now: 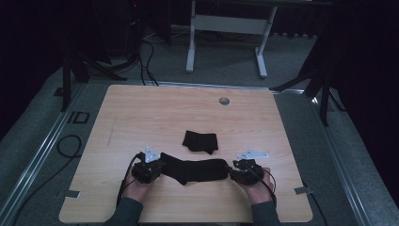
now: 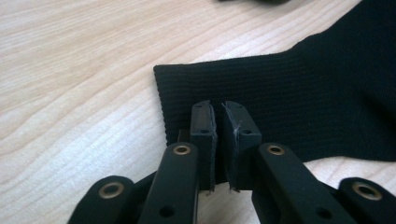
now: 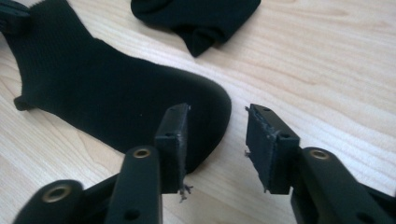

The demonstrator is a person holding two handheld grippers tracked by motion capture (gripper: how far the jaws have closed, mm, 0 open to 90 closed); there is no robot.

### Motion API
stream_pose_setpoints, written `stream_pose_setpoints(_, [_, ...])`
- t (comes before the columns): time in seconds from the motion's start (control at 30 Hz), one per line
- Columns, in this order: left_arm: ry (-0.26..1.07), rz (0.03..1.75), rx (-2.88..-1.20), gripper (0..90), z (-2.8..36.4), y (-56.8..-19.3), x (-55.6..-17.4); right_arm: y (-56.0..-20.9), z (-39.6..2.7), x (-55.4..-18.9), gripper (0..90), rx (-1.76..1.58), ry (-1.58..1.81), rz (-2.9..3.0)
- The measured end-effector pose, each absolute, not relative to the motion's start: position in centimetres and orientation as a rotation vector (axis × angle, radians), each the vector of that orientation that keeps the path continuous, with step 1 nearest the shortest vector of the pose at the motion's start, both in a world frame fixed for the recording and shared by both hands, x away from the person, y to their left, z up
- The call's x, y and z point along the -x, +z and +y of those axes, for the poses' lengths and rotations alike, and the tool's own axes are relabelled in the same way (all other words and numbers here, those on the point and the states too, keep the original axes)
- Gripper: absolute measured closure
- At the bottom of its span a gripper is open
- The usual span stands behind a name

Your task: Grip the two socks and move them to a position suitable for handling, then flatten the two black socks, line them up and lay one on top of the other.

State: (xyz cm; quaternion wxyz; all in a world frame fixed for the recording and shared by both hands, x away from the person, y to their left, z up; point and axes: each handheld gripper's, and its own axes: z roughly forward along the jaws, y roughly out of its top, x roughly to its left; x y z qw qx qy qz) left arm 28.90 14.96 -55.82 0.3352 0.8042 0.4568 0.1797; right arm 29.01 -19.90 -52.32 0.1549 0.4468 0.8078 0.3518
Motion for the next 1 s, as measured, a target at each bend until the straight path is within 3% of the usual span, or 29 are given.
stream_pose_setpoints(0.27, [0.497,1.201,-2.094,79.3,15.3,-55.7,-29.3,-52.3,-20.0,-29.2,55.4,-1.259,1.017,2.329])
stream_pose_setpoints(0.63, [0.45,1.143,-2.049,65.0,15.6,-55.2,-29.0,-52.6,-19.7,-29.3,51.8,-1.237,0.998,2.347])
stream_pose_setpoints(1.0, [0.417,1.167,-1.975,63.0,16.6,-54.8,-28.8,-52.1,-19.6,-29.6,52.3,-1.206,0.981,2.365])
